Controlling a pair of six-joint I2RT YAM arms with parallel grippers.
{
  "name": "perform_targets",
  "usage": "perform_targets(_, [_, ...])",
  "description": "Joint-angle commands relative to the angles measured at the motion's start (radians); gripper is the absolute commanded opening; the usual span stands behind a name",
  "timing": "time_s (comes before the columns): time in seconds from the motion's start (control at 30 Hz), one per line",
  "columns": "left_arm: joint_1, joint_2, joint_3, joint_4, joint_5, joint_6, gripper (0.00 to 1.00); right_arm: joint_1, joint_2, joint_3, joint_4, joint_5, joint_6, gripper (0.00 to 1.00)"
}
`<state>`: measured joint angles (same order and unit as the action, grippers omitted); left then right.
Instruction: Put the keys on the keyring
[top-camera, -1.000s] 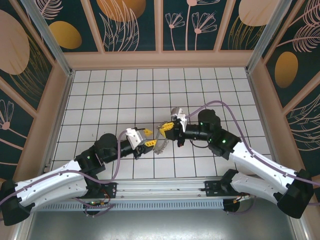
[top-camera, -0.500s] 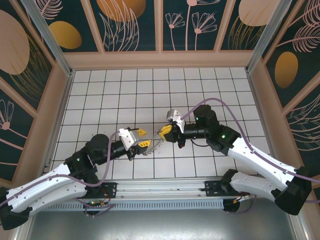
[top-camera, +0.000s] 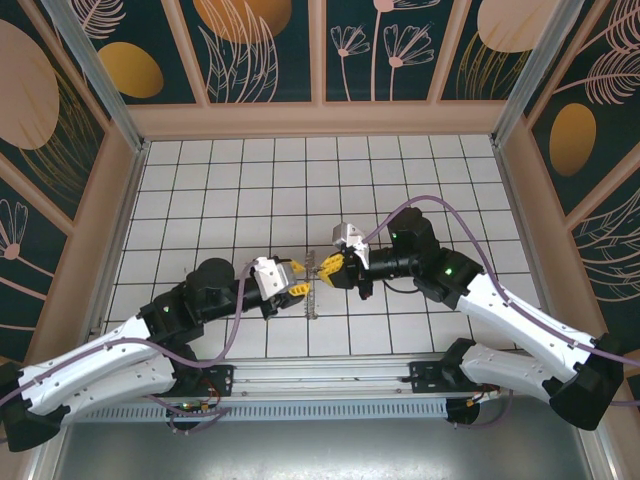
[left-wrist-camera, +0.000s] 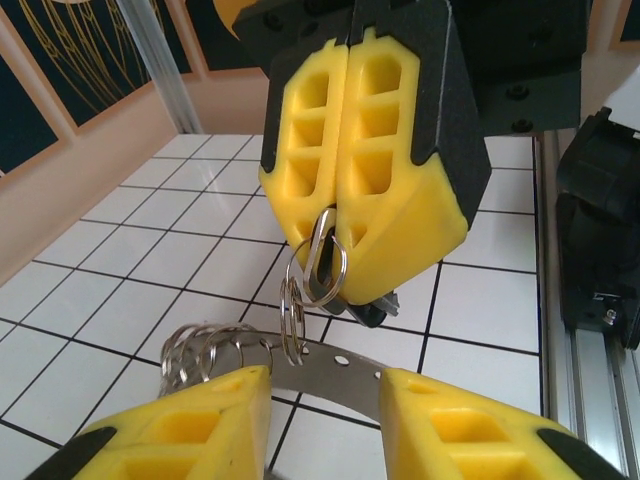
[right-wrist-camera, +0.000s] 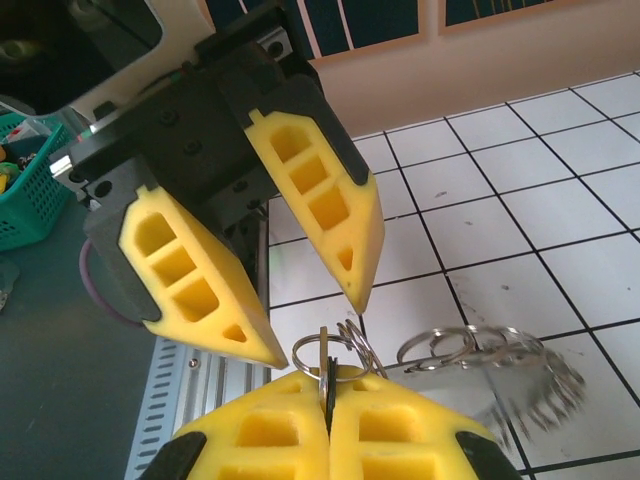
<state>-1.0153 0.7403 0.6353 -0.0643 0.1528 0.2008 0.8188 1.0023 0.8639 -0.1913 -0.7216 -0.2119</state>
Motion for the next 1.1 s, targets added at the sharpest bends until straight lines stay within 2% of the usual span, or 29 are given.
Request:
perform_targets(0.0, [0.004, 0.011, 0.04, 0.016, 0.004, 0.022, 0.31, 0.002, -0.007, 0.033, 0.024, -0.039, -0.018, 0.0])
perform_targets(0.5, [0.003, 0.055, 0.069, 0.034, -0.015, 0.037, 0.25, 0.016, -0.013, 0.013, 0.047, -0.061, -0.008, 0.0])
perform_targets(0.63, [0.004, 0.073, 0.07, 0.037, -0.018, 0.042, 0.16, 0.018, -0.018, 0.01, 0.051, -0.061, -0.007, 0.0])
perform_targets(0.77, [0.004, 0.088, 0.072, 0.03, -0.027, 0.05, 0.11, 0.019, -0.02, 0.01, 0.05, -0.065, -0.009, 0.0])
perform_targets(0.83, [0.004, 0.087, 0.072, 0.033, -0.026, 0.052, 0.0, 0.02, -0.021, 0.008, 0.051, -0.067, -0.009, 0.0])
perform_targets(1.07, [0.003, 0.065, 0.059, 0.04, -0.073, 0.063, 0.0, 0.022, -0.041, -0.006, 0.042, -0.046, -0.003, 0.0])
